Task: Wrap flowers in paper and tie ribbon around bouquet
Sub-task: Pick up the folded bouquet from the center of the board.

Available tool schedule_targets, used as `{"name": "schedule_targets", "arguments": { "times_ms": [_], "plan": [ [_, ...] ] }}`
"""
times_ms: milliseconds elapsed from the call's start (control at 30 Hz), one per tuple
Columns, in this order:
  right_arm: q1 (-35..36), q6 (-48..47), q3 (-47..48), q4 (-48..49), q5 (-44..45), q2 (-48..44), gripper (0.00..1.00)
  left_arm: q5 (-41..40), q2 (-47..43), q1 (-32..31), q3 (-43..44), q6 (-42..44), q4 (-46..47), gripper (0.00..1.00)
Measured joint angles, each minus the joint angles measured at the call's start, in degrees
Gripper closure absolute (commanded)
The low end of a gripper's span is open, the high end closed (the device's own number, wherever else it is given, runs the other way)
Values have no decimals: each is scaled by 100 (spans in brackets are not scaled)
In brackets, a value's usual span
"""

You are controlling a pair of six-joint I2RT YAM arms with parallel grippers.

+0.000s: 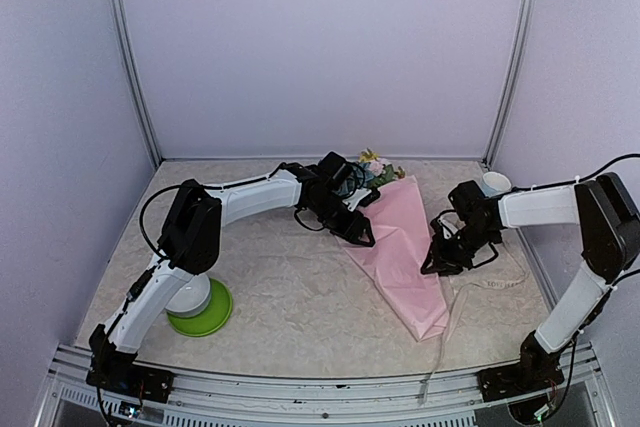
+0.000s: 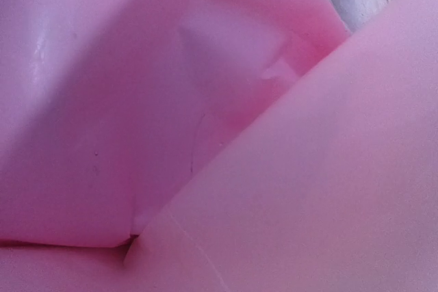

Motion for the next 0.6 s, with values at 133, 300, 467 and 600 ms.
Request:
{"name": "schedule_targets", "arguments": {
  "times_ms": [133, 300, 467, 600],
  "plan": [
    [-11, -4, -94, 273, -450, 37, 63, 0, 0, 4, -2, 0, 0, 44],
    [-11, 39, -236, 601, -855, 125, 87, 4, 0, 15, -11, 2, 0, 44],
    [-13, 107, -286, 697, -1025, 155, 100, 9, 0, 33, -22, 2, 11, 44],
    [-13, 149, -286, 702, -1045, 153, 100, -35, -17, 55, -136, -26, 166, 47]
  ]
}}
